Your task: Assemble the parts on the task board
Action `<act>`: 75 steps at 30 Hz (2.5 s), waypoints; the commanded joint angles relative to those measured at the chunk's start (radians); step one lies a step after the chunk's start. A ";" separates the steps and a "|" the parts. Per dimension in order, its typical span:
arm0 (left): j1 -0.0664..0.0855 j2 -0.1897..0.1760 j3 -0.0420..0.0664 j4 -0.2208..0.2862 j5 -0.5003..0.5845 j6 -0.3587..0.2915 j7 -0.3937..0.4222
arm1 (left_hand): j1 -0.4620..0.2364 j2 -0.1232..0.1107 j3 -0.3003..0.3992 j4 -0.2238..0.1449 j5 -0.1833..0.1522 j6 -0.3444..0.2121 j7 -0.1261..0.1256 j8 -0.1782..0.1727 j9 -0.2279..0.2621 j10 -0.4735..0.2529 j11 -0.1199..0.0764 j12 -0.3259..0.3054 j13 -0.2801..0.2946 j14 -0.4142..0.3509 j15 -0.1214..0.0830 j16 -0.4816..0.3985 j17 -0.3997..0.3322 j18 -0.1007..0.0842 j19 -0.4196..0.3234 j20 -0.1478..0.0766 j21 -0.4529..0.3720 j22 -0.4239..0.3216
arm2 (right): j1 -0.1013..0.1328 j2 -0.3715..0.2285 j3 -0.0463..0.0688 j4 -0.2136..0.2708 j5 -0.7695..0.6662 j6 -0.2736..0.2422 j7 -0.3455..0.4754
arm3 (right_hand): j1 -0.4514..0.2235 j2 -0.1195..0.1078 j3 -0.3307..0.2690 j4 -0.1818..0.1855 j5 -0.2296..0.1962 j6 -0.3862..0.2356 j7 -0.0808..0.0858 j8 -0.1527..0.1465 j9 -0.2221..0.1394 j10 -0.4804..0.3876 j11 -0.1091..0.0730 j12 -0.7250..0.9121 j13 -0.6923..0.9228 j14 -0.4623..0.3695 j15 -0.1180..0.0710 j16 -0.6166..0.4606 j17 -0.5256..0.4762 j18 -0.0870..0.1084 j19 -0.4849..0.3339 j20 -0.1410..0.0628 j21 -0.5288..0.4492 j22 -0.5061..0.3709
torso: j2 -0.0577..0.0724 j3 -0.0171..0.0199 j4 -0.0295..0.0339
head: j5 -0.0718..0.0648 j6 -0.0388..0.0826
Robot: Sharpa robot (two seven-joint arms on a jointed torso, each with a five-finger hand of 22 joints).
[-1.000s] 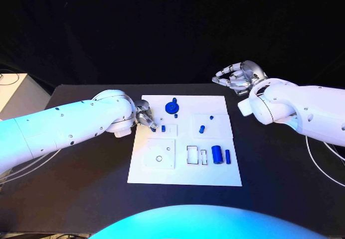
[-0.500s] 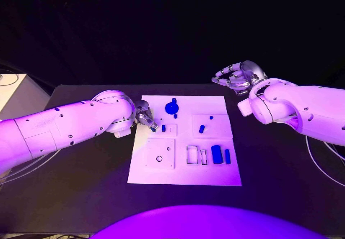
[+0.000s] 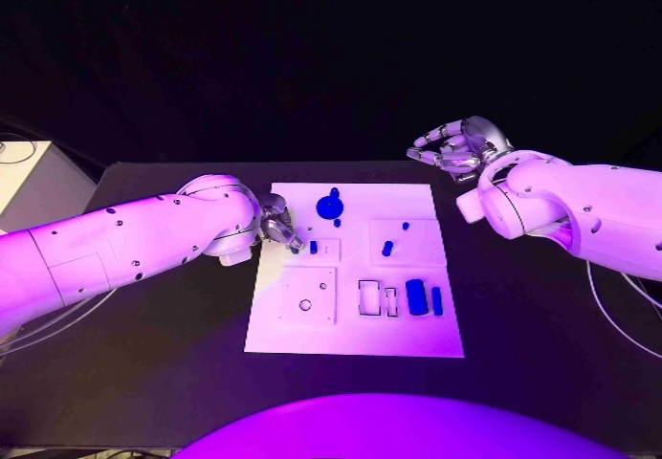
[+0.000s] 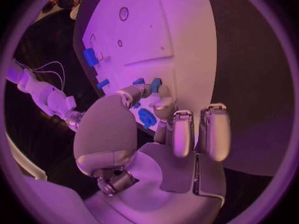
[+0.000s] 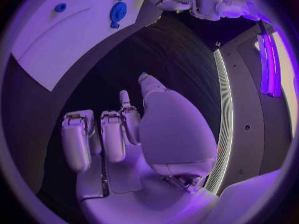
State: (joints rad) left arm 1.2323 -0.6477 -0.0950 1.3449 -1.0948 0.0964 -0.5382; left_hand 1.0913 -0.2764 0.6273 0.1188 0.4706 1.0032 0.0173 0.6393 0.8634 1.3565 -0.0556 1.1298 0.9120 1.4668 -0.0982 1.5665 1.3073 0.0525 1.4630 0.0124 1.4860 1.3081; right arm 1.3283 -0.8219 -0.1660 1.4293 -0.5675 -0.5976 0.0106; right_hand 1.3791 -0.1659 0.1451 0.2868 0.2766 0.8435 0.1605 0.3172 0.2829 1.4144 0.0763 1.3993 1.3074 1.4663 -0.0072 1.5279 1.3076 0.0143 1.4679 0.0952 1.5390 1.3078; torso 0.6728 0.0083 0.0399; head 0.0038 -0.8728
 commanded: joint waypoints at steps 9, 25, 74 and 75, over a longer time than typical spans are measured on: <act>-0.007 0.004 -0.005 0.003 0.018 0.033 -0.001 | -0.012 0.005 -0.033 0.019 -0.004 0.015 -0.013 -0.003 -0.002 -0.005 -0.005 0.004 0.001 0.104 -0.009 0.004 0.263 -0.011 -0.001 -0.006 0.003 0.085 | 0.000 0.000 0.000 0.001 -0.003 0.008 0.013 | -0.010 0.000 0.005 0.001 0.001 -0.008 -0.001 0.006 -0.001 -0.007 -0.001 -0.006 0.093 0.076 0.006 -0.004 0.143 -0.005 0.087 0.006 -0.003 0.238 | 0.000 0.0002 -0.0007 | 0.002 0.000; -0.007 -0.006 -0.004 -0.002 0.016 -0.004 -0.005 | -0.021 0.006 -0.200 0.151 -0.074 0.000 -0.004 -0.008 0.003 -0.035 0.003 -0.024 -0.039 0.104 -0.004 0.004 0.263 -0.006 -0.013 -0.002 -0.009 0.065 | 0.000 -0.001 0.000 0.001 -0.003 0.005 0.015 | -0.012 -0.001 0.005 0.000 0.001 -0.009 -0.001 0.007 -0.001 -0.009 -0.001 -0.007 0.091 0.075 0.006 -0.005 0.142 -0.005 0.087 0.006 -0.004 0.237 | 0.000 -0.0004 -0.0012 | 0.000 0.000; -0.007 -0.042 0.037 0.027 0.150 -0.344 0.599 | 0.325 0.023 -0.144 0.111 -0.208 -0.267 0.152 -0.218 -0.280 -0.547 0.162 -0.397 -0.489 -0.394 0.140 -0.445 -0.430 0.130 -0.532 0.127 -0.510 -0.603 | -0.005 0.000 0.000 -0.007 0.007 0.006 0.027 | -0.015 0.000 0.007 0.000 0.003 -0.010 -0.001 0.010 -0.002 -0.024 -0.001 -0.023 0.076 0.070 0.006 -0.014 0.120 0.003 0.074 0.006 -0.033 0.217 | 0.003 0.0012 -0.0019 | -0.010 0.000; -0.008 -0.036 0.035 0.022 0.124 -0.348 0.616 | 0.332 0.019 -0.140 0.103 -0.209 -0.264 0.152 -0.223 -0.294 -0.544 0.162 -0.404 -0.501 -0.402 0.140 -0.450 -0.444 0.130 -0.532 0.128 -0.512 -0.604 | -0.005 0.000 0.000 -0.008 0.008 0.006 0.029 | -0.015 0.000 0.008 0.000 0.003 -0.011 -0.001 0.010 -0.002 -0.030 -0.001 -0.030 0.069 0.069 0.006 -0.016 0.115 0.005 0.070 0.006 -0.041 0.212 | 0.003 0.0004 -0.0017 | -0.012 0.000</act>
State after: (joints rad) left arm 1.2254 -0.6908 -0.0590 1.3708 -0.8816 -0.2008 -0.0876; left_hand 1.4218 -0.2538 0.4864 0.2246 0.2652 0.7368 0.1694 0.4194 0.5777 0.8144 0.1040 0.7309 0.4178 1.0730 0.0412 1.1220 0.8745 0.1702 0.9360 0.1393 0.9768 0.7059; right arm 1.3236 -0.8222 -0.1660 1.4221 -0.5639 -0.5983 0.0184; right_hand 1.3698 -0.1670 0.1453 0.2866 0.2767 0.8398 0.1568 0.3210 0.2822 1.3896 0.0754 1.3726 1.3075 1.4663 -0.0072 1.5143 1.3073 0.0142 1.4679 0.0952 1.5025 1.3078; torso 0.6743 0.0103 0.0387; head -0.0054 -0.8727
